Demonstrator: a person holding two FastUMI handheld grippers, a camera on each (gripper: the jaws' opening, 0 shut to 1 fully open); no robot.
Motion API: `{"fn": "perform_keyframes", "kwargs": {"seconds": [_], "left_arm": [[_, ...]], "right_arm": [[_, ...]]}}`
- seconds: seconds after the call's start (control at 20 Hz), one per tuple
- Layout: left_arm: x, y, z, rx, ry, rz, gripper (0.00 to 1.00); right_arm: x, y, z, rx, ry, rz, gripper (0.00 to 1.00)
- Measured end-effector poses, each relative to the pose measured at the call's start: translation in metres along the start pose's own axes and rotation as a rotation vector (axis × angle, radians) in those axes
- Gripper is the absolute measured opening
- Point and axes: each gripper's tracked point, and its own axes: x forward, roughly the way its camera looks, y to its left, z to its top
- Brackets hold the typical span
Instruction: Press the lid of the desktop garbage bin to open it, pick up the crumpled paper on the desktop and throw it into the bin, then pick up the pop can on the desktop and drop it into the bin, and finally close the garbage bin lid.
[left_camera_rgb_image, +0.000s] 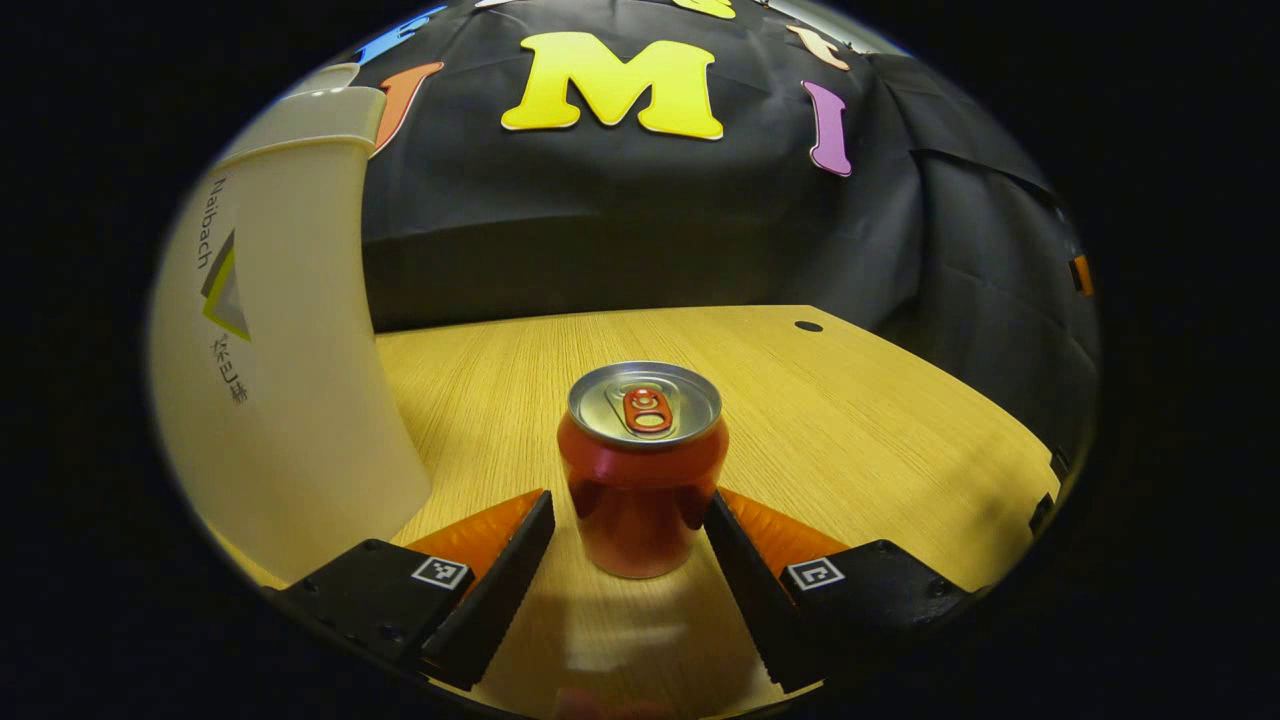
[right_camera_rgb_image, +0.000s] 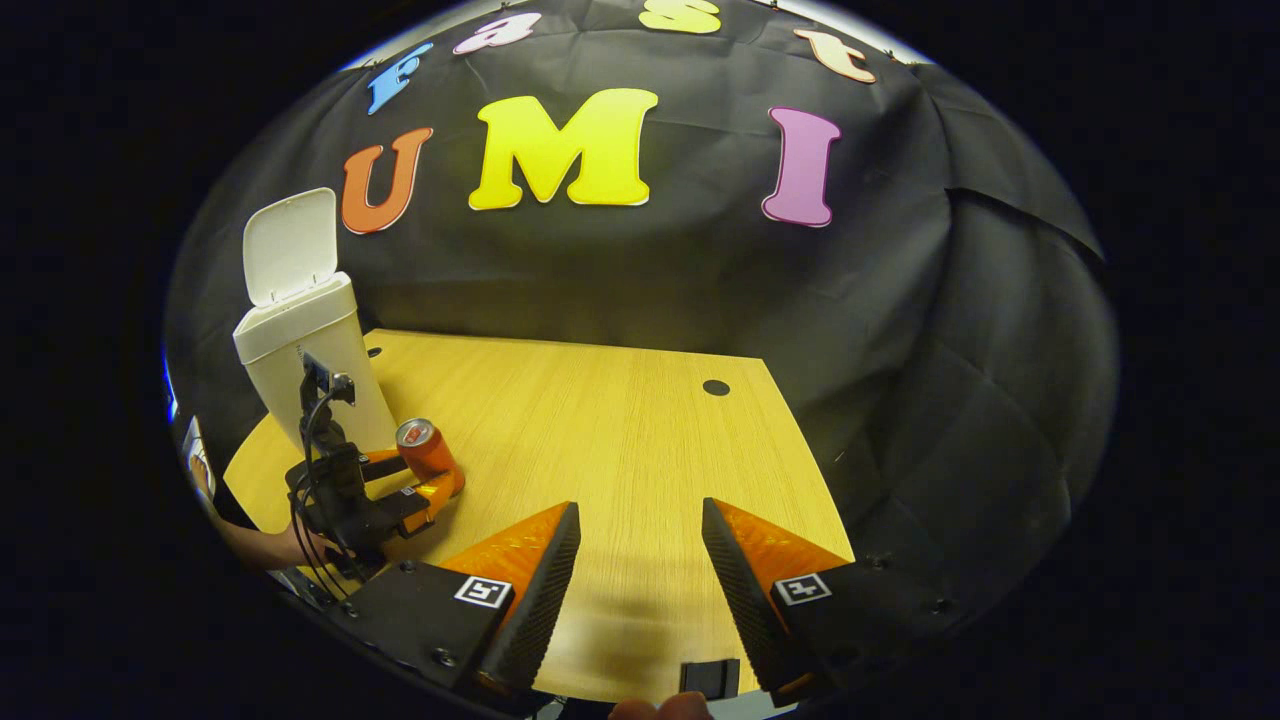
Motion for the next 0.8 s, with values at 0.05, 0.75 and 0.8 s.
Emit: {"fn": "perform_keyframes", "kwargs": {"seconds": [0.05, 0.75, 0.8], "left_arm": [[0.002, -0.001, 0.002, 0.007, -0.003, -0.005, 0.99], [-0.104, 0.012, 0.181, -0.002, -0.232, 0.109, 0.84], [-0.116, 0.020, 0.199, 0.009, -0.250, 0.139, 0.83]], "right_arm": [[0.001, 0.002, 0.002, 0.000, 0.000, 0.002, 0.80], [-0.012, 0.033, 0.051, 0.012, -0.127, 0.104, 0.80], [-0.014, 0.037, 0.058, 0.010, -0.145, 0.117, 0.80]]}}
